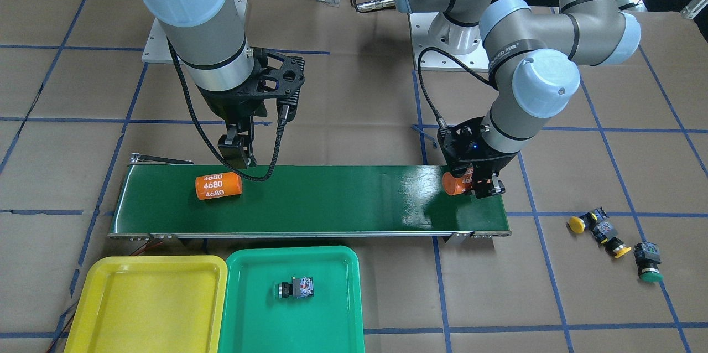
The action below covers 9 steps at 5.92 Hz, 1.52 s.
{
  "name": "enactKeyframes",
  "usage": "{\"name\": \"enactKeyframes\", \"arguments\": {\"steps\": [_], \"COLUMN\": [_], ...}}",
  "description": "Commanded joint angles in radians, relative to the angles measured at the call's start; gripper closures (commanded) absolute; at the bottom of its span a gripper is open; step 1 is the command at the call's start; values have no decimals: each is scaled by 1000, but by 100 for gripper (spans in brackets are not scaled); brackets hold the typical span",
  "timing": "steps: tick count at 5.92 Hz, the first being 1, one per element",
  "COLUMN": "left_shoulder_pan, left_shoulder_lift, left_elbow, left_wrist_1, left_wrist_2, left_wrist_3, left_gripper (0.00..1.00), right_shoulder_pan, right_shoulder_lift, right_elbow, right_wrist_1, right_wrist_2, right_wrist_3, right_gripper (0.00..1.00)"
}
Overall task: Sort buttons by color to trays
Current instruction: 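Return the left gripper to the cluster and grasp a yellow-cap button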
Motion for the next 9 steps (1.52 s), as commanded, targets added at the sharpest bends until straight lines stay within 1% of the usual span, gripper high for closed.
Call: {"name": "enactKeyframes", "arguments": {"steps": [1, 2, 3, 4, 5, 6, 7, 8, 9], "left_shoulder_pan": [-16, -5, 68, 199, 323, 422, 488, 514, 531], "left_shoulder_lift": [-21, -5, 20, 41, 42, 11, -41, -105, -157], "left_elbow": [11, 14, 11, 9, 14, 16, 22, 41, 45], "left_wrist_1": [14, 13, 8, 5, 1, 11, 43, 82, 155], "left_wrist_2": [3, 4, 7, 4, 0, -8, -12, -8, 1], "left_wrist_3": [8, -5, 2, 10, 29, 96, 147, 240, 263], "left_gripper": [3, 2, 2, 2, 2, 2, 2, 2, 2], "right_shoulder_pan": [-1, -1, -3, -1, -1, -6, -9, -12, -11], "right_shoulder_lift": [0, 0, 0, 2, 5, 8, 8, 9, 9], "right_elbow": [2, 2, 2, 2, 2, 3, 3, 5, 5], "right_wrist_1": [0, 0, 0, 0, 0, 0, -1, -1, -1], "right_wrist_2": [0, 0, 0, -2, -5, -5, -6, -8, -8], "right_wrist_3": [0, 0, -1, -6, -44, -96, -138, -184, -183], "right_gripper": [0, 0, 0, 0, 0, 0, 0, 0, 0]}}
